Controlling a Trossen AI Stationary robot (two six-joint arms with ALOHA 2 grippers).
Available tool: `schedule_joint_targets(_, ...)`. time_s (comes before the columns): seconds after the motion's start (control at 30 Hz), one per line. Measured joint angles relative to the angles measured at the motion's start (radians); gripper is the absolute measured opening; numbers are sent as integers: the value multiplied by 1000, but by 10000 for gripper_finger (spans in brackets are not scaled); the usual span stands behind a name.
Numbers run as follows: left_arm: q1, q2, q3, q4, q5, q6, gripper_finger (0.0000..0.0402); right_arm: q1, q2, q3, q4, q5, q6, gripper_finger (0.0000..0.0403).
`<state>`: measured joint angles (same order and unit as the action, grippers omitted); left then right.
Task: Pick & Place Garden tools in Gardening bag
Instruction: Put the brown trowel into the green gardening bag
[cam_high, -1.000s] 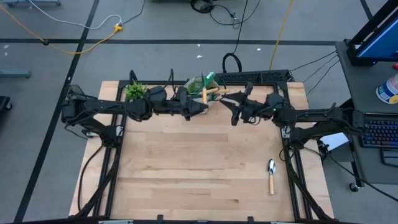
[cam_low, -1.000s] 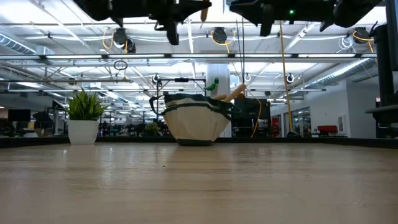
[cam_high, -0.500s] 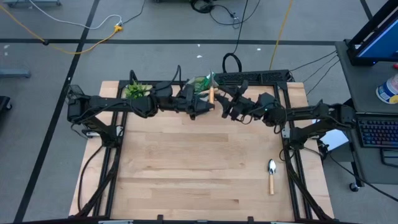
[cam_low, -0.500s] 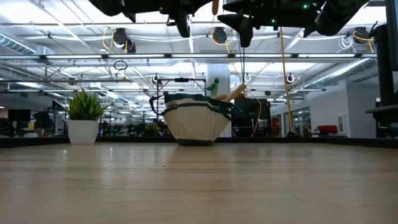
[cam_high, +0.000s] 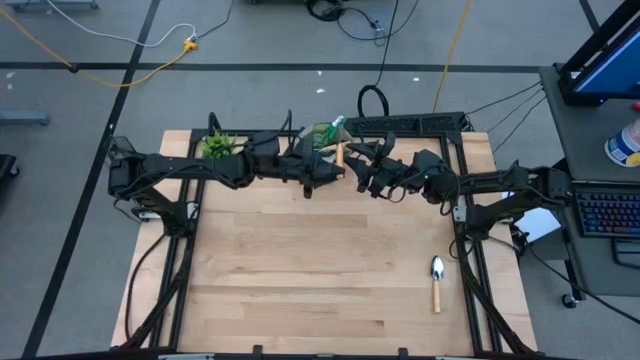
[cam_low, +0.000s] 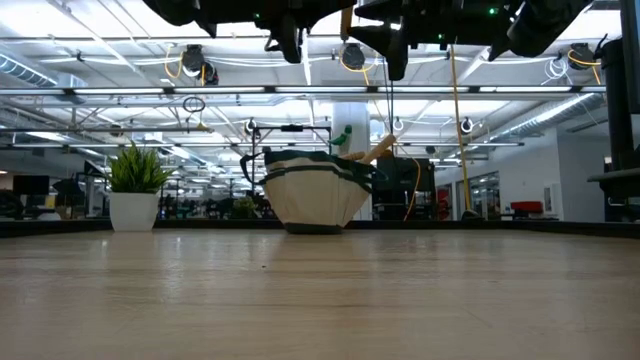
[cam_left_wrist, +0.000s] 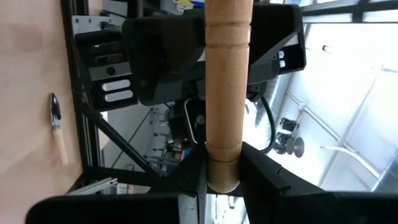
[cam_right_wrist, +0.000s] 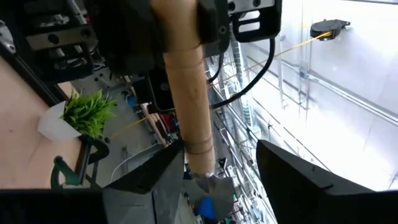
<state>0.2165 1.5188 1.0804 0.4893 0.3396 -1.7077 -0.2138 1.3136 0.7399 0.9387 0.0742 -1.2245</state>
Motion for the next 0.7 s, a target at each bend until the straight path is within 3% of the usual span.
schedule_joint_targets(0.7, -42, 0, 0, -21, -62, -144, 67, 0, 13, 6, -37, -79, 83, 192)
